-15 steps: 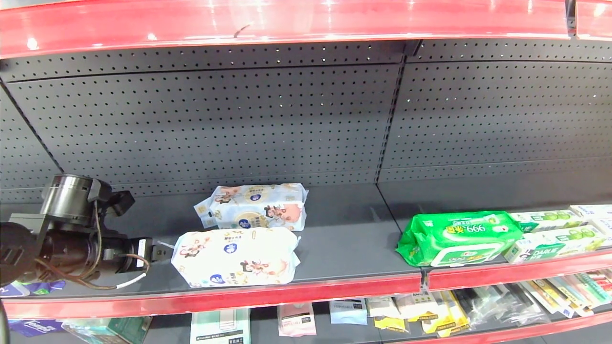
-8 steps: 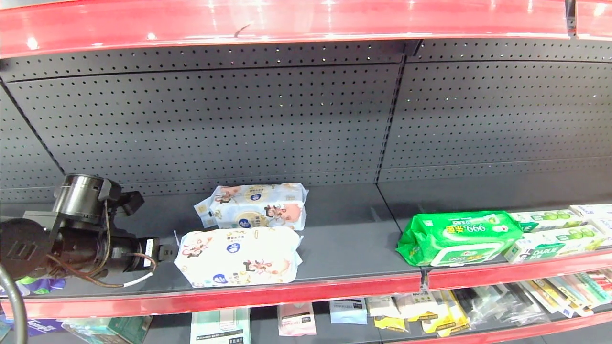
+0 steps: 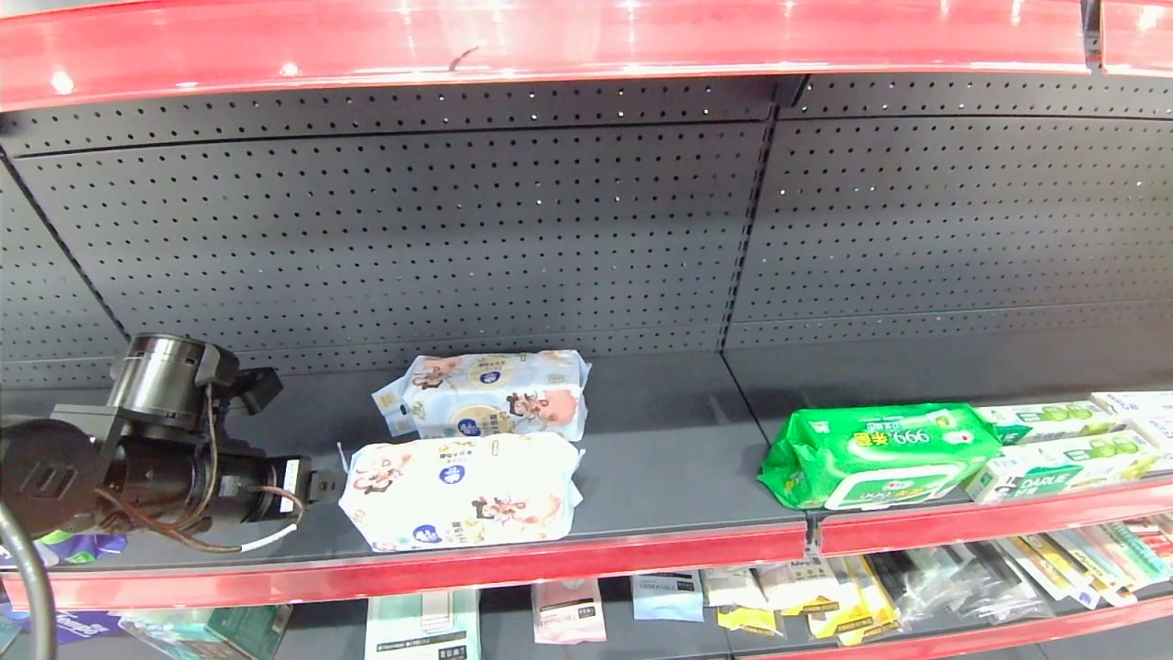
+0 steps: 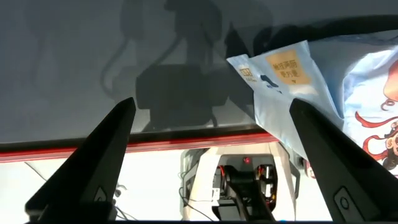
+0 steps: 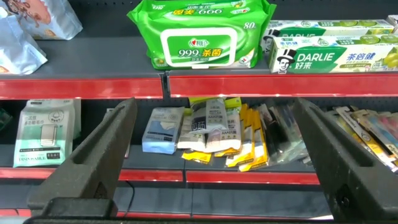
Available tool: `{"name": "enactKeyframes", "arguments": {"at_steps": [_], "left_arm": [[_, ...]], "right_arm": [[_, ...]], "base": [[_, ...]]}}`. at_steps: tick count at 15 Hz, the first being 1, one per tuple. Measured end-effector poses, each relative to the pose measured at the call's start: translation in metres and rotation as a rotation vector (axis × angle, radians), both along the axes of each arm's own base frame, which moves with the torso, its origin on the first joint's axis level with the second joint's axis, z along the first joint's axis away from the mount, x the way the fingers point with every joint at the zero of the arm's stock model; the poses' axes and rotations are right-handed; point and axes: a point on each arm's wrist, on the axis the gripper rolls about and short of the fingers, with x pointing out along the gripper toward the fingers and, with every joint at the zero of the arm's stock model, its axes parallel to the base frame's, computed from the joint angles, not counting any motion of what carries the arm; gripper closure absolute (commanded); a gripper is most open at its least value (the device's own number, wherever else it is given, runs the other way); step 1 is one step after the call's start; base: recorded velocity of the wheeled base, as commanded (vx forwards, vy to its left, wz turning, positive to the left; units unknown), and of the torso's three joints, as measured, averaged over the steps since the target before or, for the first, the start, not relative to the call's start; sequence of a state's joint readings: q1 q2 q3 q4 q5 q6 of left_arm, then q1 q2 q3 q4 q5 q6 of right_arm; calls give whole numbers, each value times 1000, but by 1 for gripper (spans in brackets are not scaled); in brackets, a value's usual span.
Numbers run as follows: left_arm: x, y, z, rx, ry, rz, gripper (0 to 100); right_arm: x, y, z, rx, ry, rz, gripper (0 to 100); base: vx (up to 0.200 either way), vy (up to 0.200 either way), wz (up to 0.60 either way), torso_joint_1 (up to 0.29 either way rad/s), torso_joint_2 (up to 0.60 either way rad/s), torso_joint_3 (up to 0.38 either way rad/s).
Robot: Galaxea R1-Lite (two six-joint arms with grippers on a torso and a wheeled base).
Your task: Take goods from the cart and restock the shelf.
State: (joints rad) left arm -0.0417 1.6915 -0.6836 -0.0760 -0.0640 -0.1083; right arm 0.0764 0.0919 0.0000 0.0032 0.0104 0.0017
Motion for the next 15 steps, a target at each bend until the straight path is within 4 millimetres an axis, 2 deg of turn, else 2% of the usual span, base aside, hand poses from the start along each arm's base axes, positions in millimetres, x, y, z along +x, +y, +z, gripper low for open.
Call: {"name": "enactKeyframes", "arguments": {"at_steps": [15], "left_arm": [[8,-15,4,5,-22,-69,0]], "right_arm": [[0,0,0,0,0,0,0]], "base": [[0,0,0,0,0,0]]}}
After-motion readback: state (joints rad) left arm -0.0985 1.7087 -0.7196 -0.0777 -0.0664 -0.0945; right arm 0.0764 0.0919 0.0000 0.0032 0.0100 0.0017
